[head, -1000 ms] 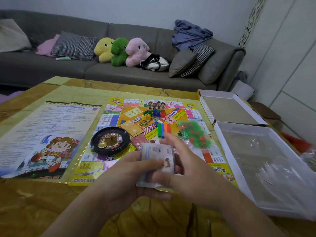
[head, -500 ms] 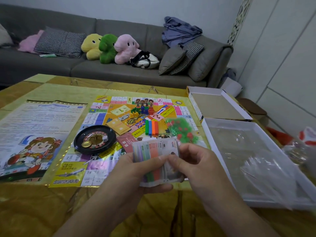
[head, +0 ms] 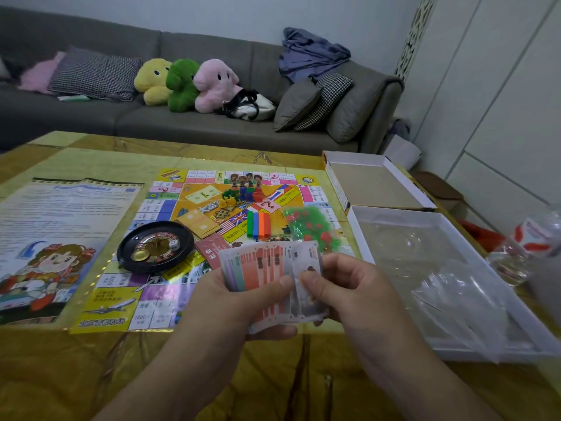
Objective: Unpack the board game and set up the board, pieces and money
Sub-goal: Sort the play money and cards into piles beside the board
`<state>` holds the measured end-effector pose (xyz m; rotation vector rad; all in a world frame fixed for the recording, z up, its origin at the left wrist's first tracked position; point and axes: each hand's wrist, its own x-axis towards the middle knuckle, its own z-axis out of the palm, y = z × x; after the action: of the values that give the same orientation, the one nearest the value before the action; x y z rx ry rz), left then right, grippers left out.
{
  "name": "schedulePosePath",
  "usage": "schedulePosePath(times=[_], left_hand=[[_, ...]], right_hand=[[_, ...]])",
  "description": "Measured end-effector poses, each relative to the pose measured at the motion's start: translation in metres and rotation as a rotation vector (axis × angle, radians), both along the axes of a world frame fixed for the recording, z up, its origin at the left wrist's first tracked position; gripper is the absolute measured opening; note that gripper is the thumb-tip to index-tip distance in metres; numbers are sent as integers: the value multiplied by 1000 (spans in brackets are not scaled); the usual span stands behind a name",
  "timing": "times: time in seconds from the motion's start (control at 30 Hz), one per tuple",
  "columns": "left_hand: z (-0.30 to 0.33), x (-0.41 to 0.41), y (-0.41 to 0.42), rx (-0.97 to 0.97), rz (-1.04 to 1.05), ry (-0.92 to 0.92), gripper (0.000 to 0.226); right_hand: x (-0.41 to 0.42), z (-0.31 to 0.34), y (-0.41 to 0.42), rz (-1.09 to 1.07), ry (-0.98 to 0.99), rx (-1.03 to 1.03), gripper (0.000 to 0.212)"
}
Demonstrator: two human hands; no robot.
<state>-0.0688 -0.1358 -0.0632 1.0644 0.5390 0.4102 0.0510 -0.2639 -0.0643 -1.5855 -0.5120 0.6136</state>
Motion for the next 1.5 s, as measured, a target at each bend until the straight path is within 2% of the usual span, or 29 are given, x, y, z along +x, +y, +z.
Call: schedulePosePath(times=[0.2, 0.37, 0.57, 0.8, 0.93, 1.0, 1.27, 1.4, 1.5], left_hand=[[-1, 4, 5, -101, -54, -19, 34], [-6, 5, 7, -116, -67, -14, 36], [-4, 6, 5, -17, 26, 20, 38], [-10, 6, 13, 89, 147, 116, 25], [-13, 8, 15, 81, 145, 145, 23], [-14, 8, 15, 92, 137, 151, 26], [-17, 14, 8, 123, 83, 172, 29], [-20, 16, 9, 131, 80, 187, 31], [-21, 16, 9, 145, 88, 192, 29]], right_hand=[[11, -3, 1, 8, 113, 45, 13], [15, -7, -1, 49, 239, 91, 31], [17, -9, -3, 39, 245, 48, 23], [28, -12, -11, -88, 41, -138, 10], [40, -30, -21, -125, -83, -458, 14], [48, -38, -27, -178, -110, -542, 15], [64, -36, -46, -250, -306, -674, 15], [61, -30, -47, -267, -562, -737, 12], [43, -36, -42, -120, -799, -923, 3]])
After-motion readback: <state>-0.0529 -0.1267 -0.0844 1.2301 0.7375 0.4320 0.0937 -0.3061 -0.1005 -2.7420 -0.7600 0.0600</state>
